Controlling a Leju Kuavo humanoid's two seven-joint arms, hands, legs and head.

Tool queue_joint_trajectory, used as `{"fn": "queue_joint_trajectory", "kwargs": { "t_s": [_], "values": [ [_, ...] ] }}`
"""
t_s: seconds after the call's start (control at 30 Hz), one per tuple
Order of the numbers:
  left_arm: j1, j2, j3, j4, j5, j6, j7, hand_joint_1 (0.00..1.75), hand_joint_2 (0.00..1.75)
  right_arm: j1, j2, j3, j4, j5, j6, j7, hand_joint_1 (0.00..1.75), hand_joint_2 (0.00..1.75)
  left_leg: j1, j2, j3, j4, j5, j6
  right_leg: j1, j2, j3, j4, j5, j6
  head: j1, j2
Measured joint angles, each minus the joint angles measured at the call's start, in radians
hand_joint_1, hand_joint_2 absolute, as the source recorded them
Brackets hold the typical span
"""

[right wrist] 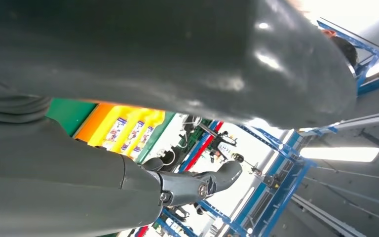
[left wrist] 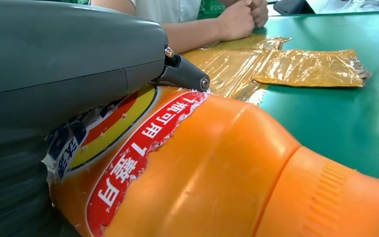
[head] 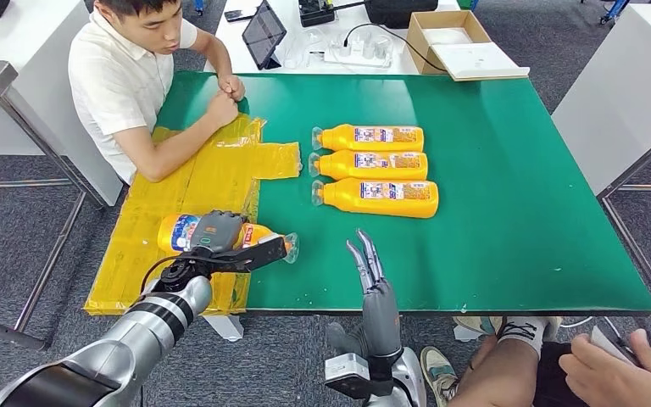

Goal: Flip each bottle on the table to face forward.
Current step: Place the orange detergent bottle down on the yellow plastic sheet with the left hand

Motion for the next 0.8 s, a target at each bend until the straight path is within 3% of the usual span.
{"fn": "queue_joint_trajectory", "kwargs": {
  "t_s": [0.03,0.07,0.2,0.37,0.53,0.67,0.8],
  "values": [
    [-0.001,0.0,0.0,0.002,0.006,-0.004,-0.006,0.06,1.75,0.0,0.0,-0.002,0.0,-0.002,0.0,0.0,0.0,0.0,0.0,0.0,0.0,0.0,0.0,0.0,0.0,0.0,0.0,0.0,0.0,0.0,0.0,0.0],
    [-0.002,0.0,0.0,0.004,0.015,-0.009,-0.015,0.0,1.75,0.0,0.001,-0.004,0.001,-0.005,0.001,0.0,0.0,0.0,0.0,0.0,0.0,0.0,0.0,0.0,0.0,0.0,0.0,0.0,0.0,0.0,0.0,0.0],
    [-0.004,-0.003,0.012,0.007,0.115,-0.084,-0.104,0.0,1.75,0.0,0.006,-0.017,0.009,-0.023,0.002,-0.008,0.0,0.0,0.0,0.0,0.0,0.0,0.0,0.0,0.0,0.0,0.0,0.0,0.0,0.0,0.0,0.0],
    [0.001,-0.022,0.082,-0.006,0.388,-0.312,-0.301,0.0,1.75,-0.006,0.007,-0.028,0.03,-0.056,0.002,-0.016,0.0,0.0,0.0,-0.001,0.0,0.0,0.0,0.0,0.0,0.0,0.001,0.0,0.0,0.0,0.0,0.0],
    [0.024,-0.03,0.126,-0.038,0.57,-0.454,-0.38,0.0,1.75,-0.011,0.005,-0.029,0.054,-0.086,-0.007,-0.017,0.0,0.0,0.0,-0.001,0.001,0.0,0.0,0.0,0.0,0.0,0.001,0.0,0.0,0.0,0.0,0.0],
    [0.048,-0.03,0.133,-0.068,0.626,-0.481,-0.404,0.0,1.75,-0.018,0.001,-0.029,0.069,-0.096,-0.016,-0.017,0.0,0.0,0.0,0.0,0.001,0.0,0.0,0.0,0.0,0.0,0.001,0.0,0.0,0.0,0.0,0.0],
    [0.085,-0.031,0.137,-0.129,0.691,-0.414,-0.436,0.0,1.75,-0.02,-0.003,-0.029,0.081,-0.097,-0.023,-0.017,0.0,0.0,0.0,-0.001,0.001,0.0,0.0,0.0,0.0,0.0,0.001,0.0,0.0,0.0,0.0,0.0]
  ]
}}
